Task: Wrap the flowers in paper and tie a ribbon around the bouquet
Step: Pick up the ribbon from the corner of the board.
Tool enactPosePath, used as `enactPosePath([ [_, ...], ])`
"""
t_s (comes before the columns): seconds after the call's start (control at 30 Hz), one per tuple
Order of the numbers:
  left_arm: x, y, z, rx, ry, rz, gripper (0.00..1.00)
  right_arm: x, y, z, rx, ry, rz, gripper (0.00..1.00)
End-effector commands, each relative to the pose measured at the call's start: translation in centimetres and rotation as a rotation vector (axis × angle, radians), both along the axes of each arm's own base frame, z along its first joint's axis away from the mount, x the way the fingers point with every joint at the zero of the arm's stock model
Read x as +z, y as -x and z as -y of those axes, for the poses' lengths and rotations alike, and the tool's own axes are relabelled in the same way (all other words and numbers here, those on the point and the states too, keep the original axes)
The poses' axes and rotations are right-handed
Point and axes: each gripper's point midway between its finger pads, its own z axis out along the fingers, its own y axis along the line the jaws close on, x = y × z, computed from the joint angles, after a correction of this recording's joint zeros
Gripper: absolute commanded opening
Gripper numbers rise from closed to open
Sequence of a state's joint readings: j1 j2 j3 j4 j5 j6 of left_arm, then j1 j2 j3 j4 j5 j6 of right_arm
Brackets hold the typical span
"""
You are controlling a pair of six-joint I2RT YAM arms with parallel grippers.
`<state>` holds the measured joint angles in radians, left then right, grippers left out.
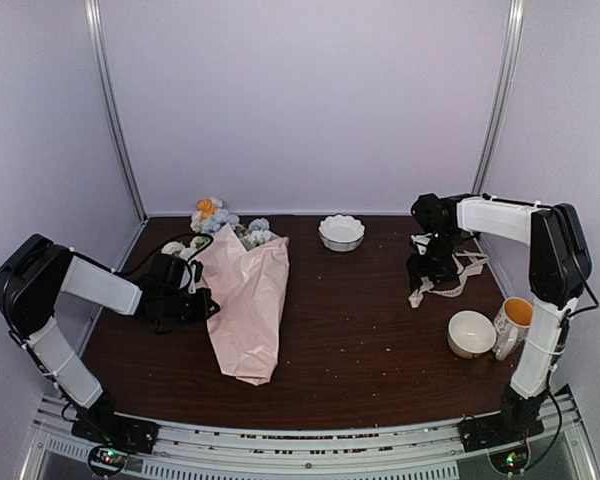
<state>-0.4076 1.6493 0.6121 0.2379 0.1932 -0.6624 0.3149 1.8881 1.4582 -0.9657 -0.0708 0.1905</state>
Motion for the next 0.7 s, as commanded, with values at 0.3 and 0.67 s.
enactPosePath([
  [0.3, -1.5, 1.2, -1.4, -0.003, -0.105, -0.061, 0.0, -4.7, 1.8, -1.6, 0.041, -0.037, -0.15, 0.19],
  [0.67, -1.9, 1.3, -1.8, -0.002, -0.137, -0.073, 0.0, 20.8, 6.3, -18.0, 0.631, -0.692, 0.244, 0.0],
])
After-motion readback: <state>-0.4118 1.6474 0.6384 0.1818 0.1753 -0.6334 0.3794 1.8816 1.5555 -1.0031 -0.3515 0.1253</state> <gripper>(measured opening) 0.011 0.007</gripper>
